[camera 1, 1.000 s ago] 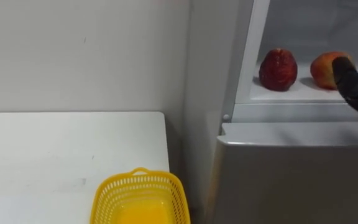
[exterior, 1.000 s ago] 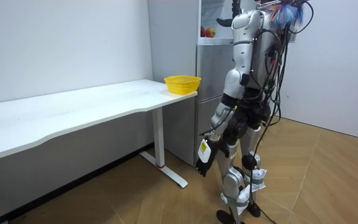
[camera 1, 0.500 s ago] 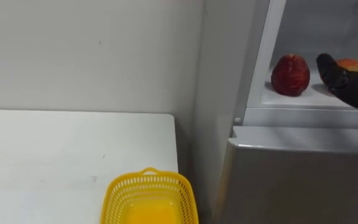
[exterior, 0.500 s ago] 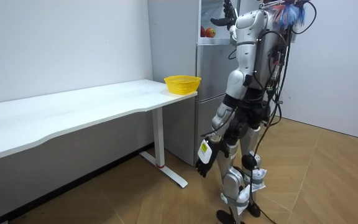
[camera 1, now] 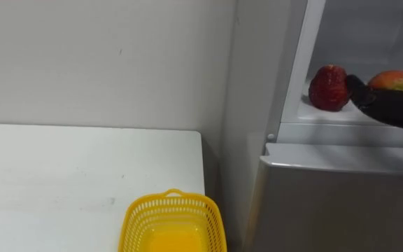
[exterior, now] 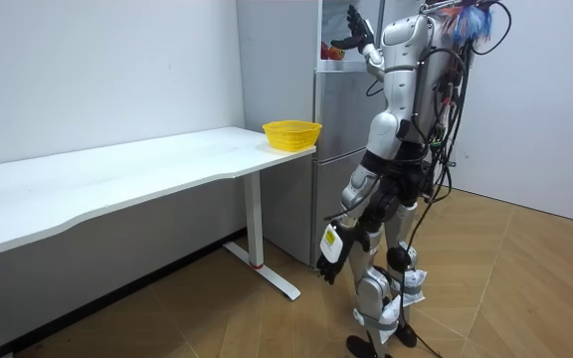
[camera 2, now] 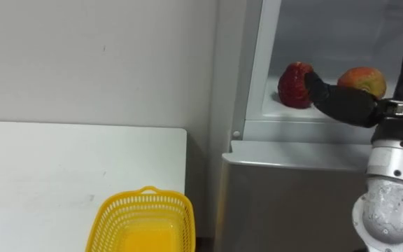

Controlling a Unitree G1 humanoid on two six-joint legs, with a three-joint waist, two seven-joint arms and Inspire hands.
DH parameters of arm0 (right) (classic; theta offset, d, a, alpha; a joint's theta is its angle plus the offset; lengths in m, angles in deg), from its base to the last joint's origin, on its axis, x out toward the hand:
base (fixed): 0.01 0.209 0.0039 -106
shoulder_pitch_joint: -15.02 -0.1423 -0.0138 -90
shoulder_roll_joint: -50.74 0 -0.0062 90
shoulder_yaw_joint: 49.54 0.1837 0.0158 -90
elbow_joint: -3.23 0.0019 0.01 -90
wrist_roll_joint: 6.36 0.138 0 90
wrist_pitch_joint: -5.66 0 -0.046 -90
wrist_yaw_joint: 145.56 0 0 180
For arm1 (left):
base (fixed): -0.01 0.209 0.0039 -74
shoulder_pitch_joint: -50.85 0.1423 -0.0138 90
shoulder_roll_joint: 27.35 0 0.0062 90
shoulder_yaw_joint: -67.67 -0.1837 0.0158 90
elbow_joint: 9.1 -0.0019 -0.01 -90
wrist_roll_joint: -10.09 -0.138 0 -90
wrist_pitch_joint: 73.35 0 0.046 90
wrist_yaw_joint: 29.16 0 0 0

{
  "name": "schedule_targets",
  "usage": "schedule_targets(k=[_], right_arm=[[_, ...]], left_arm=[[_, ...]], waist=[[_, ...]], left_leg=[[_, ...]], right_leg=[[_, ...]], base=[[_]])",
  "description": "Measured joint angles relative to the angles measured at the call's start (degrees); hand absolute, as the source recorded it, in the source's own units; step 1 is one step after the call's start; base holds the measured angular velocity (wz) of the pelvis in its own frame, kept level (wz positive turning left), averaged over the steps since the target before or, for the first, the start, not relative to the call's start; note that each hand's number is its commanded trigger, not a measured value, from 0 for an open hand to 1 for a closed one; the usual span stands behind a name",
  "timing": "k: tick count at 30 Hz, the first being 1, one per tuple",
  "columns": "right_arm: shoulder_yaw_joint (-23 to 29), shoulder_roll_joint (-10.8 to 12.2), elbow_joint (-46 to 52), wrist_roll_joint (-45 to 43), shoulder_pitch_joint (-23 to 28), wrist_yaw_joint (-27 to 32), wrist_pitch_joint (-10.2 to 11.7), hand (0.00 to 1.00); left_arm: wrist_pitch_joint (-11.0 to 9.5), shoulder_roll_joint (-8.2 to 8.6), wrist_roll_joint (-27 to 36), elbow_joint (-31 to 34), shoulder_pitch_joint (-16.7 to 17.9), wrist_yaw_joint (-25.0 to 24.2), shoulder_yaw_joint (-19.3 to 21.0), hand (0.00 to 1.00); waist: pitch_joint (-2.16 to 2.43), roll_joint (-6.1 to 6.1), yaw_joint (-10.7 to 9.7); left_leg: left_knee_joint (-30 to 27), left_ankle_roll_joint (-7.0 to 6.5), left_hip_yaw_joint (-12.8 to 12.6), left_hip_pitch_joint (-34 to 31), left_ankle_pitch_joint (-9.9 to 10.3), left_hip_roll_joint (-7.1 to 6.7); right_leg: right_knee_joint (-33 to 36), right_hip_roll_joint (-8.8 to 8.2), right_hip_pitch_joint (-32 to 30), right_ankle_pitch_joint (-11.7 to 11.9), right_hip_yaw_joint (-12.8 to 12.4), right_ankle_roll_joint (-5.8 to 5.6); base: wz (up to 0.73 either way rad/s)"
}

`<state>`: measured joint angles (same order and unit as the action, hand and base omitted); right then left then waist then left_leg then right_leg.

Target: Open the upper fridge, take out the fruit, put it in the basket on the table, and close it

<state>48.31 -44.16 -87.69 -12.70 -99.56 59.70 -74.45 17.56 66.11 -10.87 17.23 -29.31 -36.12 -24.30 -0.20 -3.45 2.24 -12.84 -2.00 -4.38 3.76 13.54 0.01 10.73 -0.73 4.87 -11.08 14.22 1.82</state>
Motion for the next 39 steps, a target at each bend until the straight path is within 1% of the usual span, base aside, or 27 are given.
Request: schedule_targets(k=[4,9,12,19,20,21,22,24,28,30,32,35,37,39], right_arm=[[-0.1,0.0,-0.4,-0.9,0.0,-2.0,0.0,0.0],[-0.4,-0.1,-0.5,-1.1,0.0,-4.4,0.0,0.0],[-0.4,-0.3,-0.5,-1.3,0.0,-5.3,0.0,0.0],[-0.5,-0.3,-0.5,-1.3,-0.1,-5.5,-0.1,0.0],[-0.5,-0.4,-0.8,-1.3,-0.4,-5.5,-0.4,0.0],[-0.5,-0.5,-1.1,-1.2,-0.7,-5.5,-1.2,0.0],[-0.6,-0.5,-1.5,-1.0,-1.0,-5.5,-1.4,0.0],[-1.2,-2.0,-3.4,-0.5,-2.1,-5.6,-2.3,0.0],[-2.2,-2.9,-5.0,-0.4,-3.1,-5.7,-2.7,0.0],[-2.7,-3.8,-6.2,0.0,-3.2,-6.6,-3.6,0.0],[-3.3,-4.2,-7.7,0.3,-3.4,-6.8,-3.7,0.0],[-4.2,-4.3,-8.8,1.2,-3.4,-7.5,-3.8,0.0],[-4.2,-4.4,-9.0,1.9,-3.4,-7.7,-3.8,0.0],[-4.4,-4.8,-9.0,2.2,-3.4,-7.9,-3.8,0.0]], left_arm=[[0.0,0.0,0.0,0.0,0.1,0.0,0.9,0.0],[0.0,-0.01,-0.2,0.1,0.5,-0.1,1.9,0.0],[0.0,-0.01,-2.0,0.2,0.5,-0.3,2.0,0.0],[0.0,-0.01,-2.3,0.2,1.3,-0.5,1.9,0.0],[0.2,-0.01,-2.3,0.2,1.4,-0.5,1.9,0.0],[0.4,-0.01,-2.3,0.2,1.4,-0.5,1.9,0.0],[0.4,-0.01,-2.3,0.2,1.4,-0.5,2.0,0.0],[0.5,-0.01,-2.3,0.2,1.2,-0.5,2.0,0.0],[1.1,-0.01,-2.3,0.3,0.9,-0.3,1.9,0.0],[1.3,-0.02,-2.2,0.3,0.8,-0.3,1.8,0.0],[1.4,-0.02,-2.2,0.6,1.0,-0.3,1.8,0.0],[1.6,-0.05,-2.2,0.8,1.0,-0.3,1.9,0.0],[1.6,-0.06,-2.2,1.3,1.0,-0.3,1.9,0.0],[1.6,-0.06,-2.2,1.9,0.9,-0.2,1.9,0.0]], waist=[[-0.14,-0.39,0.1],[0.01,-1.14,0.6],[0.14,-1.44,1.1],[0.25,-1.85,1.4],[0.21,-1.89,1.3],[0.14,-2.02,1.3],[0.11,-2.06,1.2],[0.12,-2.19,1.2],[0.16,-2.25,1.3],[0.22,-2.37,1.3],[0.28,-2.46,1.4],[0.22,-2.39,1.4],[0.11,-2.23,1.3],[-0.12,-1.9,1.5]], left_leg=[[0.0,0.04,0.0,0.0,0.0,0.0],[0.1,0.04,0.0,-0.1,0.0,-0.02],[0.1,0.04,0.0,-0.1,0.0,-0.02],[0.1,0.01,0.2,-0.1,-0.1,-0.05],[0.1,0.0,0.3,-0.1,-0.1,-0.08],[0.1,0.0,0.4,-0.1,-0.2,-0.11],[0.1,0.01,0.4,-0.2,-0.2,-0.13],[0.1,-0.01,0.7,-0.3,-0.3,-0.2],[0.0,-0.01,1.1,-0.5,-0.3,-0.24],[0.0,-0.01,1.5,-0.6,-0.3,-0.32],[0.0,-0.01,1.6,-0.7,-0.3,-0.32],[-0.6,-0.01,1.8,-1.3,-0.3,-0.35],[-0.7,-0.01,1.8,-1.2,-0.3,-0.36],[-0.7,-0.02,1.8,-1.2,-0.3,-0.36]], right_leg=[[0.0,0.01,-0.2,0.0,0.0,0.0],[-0.1,0.0,-0.3,0.0,0.0,0.0],[-0.1,0.0,-0.2,0.0,0.1,0.0],[0.0,-0.03,0.1,0.0,0.2,0.0],[0.0,-0.06,0.1,0.0,0.2,0.01],[0.0,-0.09,0.1,0.0,0.2,0.01],[0.0,-0.1,0.1,0.0,0.2,0.01],[0.0,-0.17,0.0,0.0,0.4,0.03],[0.0,-0.19,0.1,0.0,0.9,0.03],[0.0,-0.26,0.1,0.0,1.4,0.03],[0.0,-0.27,0.1,0.0,1.5,0.03],[0.0,-0.34,0.0,0.0,1.7,0.03],[0.0,-0.35,0.0,0.0,1.7,0.03],[0.0,-0.35,0.0,0.0,1.7,0.03]], base=[[0.0],[0.0],[0.0],[0.0],[0.04],[0.04],[0.04],[0.05],[0.05],[0.1],[0.04],[0.05],[0.02],[0.0]])
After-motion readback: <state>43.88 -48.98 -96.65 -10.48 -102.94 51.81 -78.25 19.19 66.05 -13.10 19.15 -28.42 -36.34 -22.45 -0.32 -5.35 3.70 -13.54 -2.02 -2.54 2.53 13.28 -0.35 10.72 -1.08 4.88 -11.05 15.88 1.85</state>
